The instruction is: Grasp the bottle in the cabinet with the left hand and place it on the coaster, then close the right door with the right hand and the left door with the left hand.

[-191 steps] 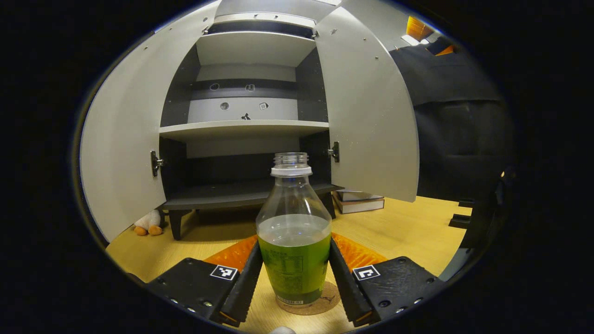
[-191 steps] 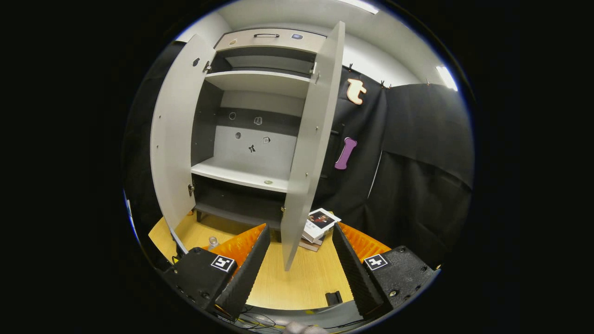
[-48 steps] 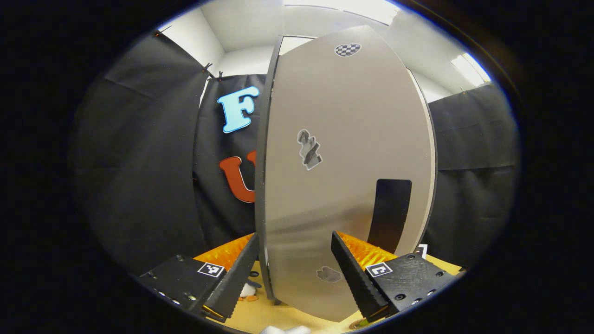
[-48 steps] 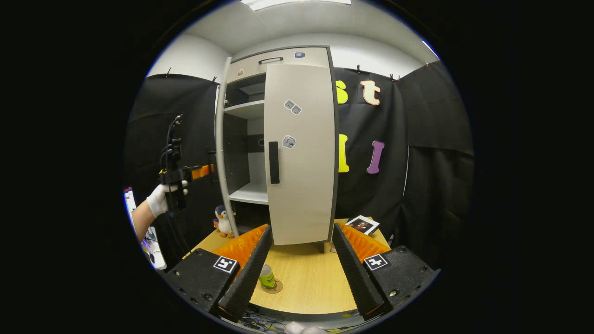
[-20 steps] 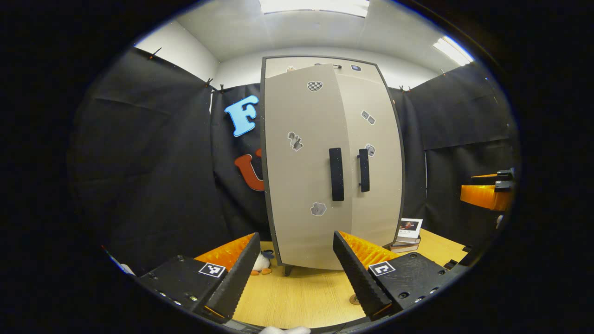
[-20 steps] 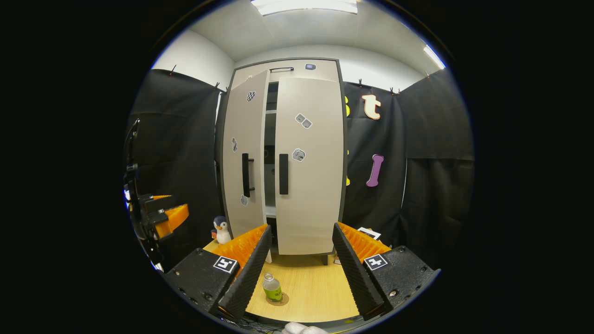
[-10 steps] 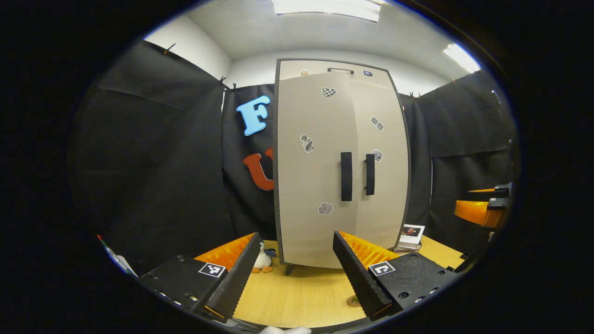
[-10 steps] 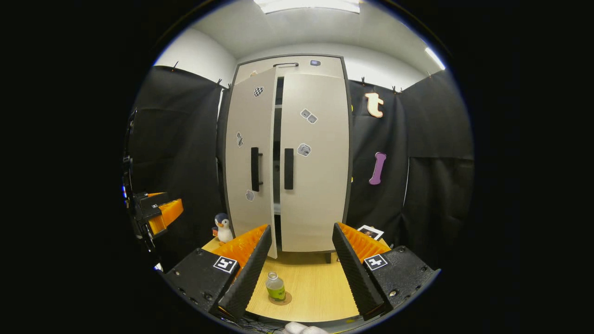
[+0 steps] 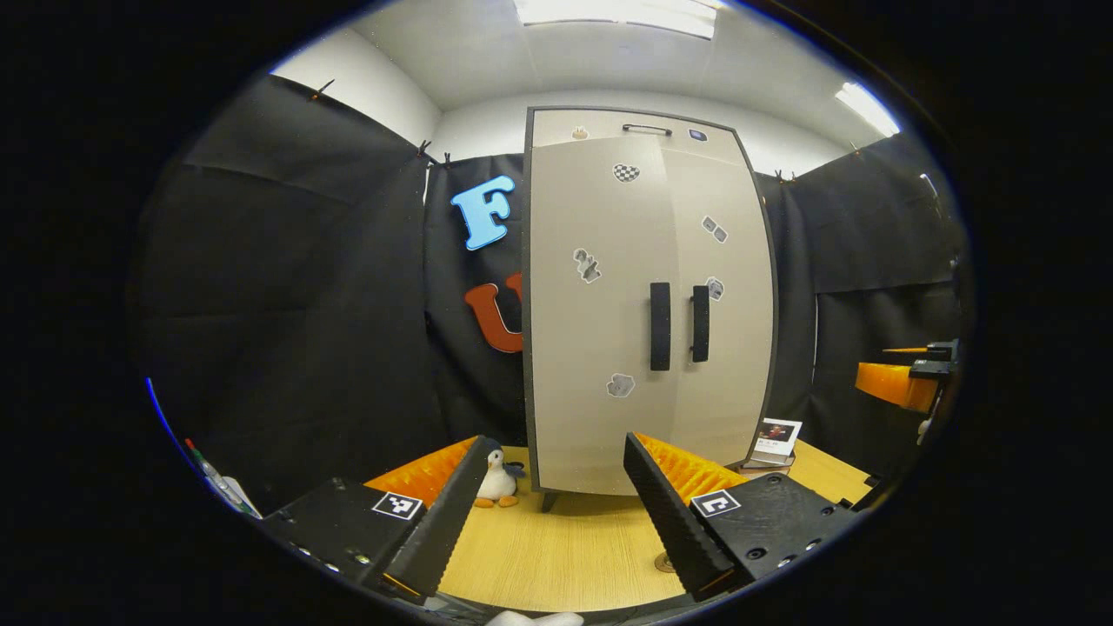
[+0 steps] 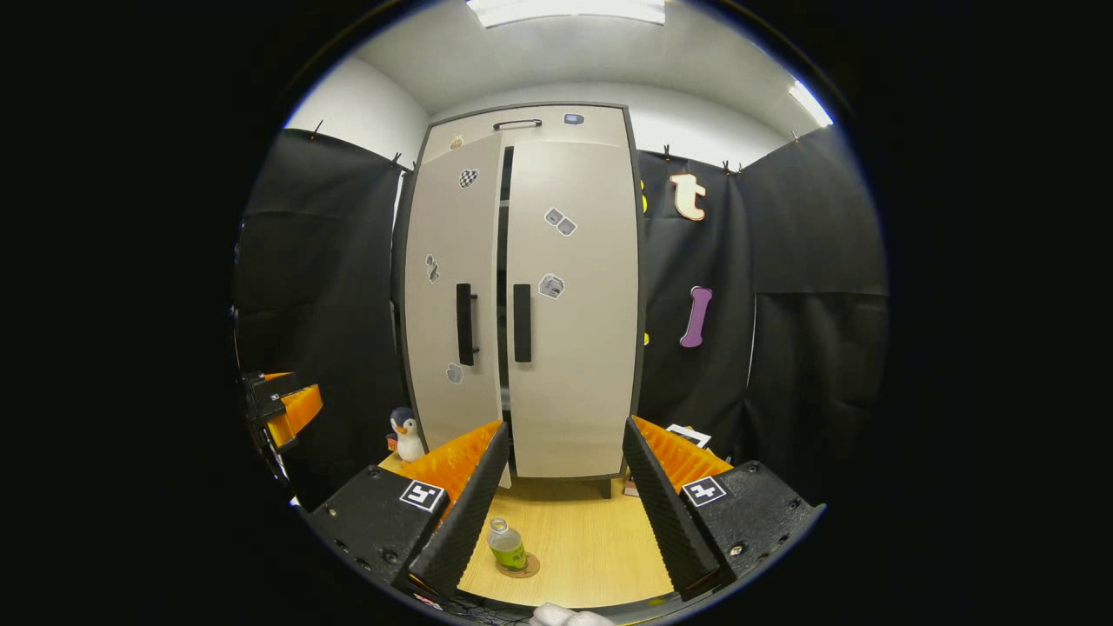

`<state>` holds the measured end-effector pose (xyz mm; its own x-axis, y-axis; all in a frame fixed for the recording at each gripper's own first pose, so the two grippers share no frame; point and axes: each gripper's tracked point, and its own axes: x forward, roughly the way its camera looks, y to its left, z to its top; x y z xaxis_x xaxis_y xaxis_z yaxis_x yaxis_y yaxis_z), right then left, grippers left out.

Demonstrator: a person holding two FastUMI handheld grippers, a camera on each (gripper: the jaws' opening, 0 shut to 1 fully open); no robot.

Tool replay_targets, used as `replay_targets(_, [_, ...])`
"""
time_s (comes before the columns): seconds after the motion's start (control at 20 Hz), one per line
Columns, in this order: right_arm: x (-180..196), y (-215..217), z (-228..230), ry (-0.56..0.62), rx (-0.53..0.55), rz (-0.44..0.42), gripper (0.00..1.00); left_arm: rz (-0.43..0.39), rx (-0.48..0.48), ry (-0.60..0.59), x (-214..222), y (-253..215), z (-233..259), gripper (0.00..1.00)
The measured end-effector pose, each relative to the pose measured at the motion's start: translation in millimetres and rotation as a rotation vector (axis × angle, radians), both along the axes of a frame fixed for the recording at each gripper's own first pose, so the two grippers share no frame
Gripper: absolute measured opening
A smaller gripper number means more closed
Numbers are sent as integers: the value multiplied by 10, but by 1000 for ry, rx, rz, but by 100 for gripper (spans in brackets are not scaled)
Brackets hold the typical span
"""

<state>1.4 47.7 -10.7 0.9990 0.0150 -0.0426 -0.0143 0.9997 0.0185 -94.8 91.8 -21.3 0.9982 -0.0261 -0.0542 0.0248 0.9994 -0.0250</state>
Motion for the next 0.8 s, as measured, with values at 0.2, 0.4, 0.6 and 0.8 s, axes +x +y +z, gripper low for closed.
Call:
replay_targets(0.2, [23,-10,25,-7,9,-6,82,1,14,-10,3,20,51,96])
replay_targets(0.4, [23,-38,58,-14,0,-16,82,-7,-5,-30,53,-17,141,96])
replay_targets(0.6, [11,-75,71,-16,-6,-20,82,-14,13,-41,66,-43,171,96])
replay_targets(0.8, [17,-107,32,-5,-2,-23,81,-18,17,-34,66,-73,141,96])
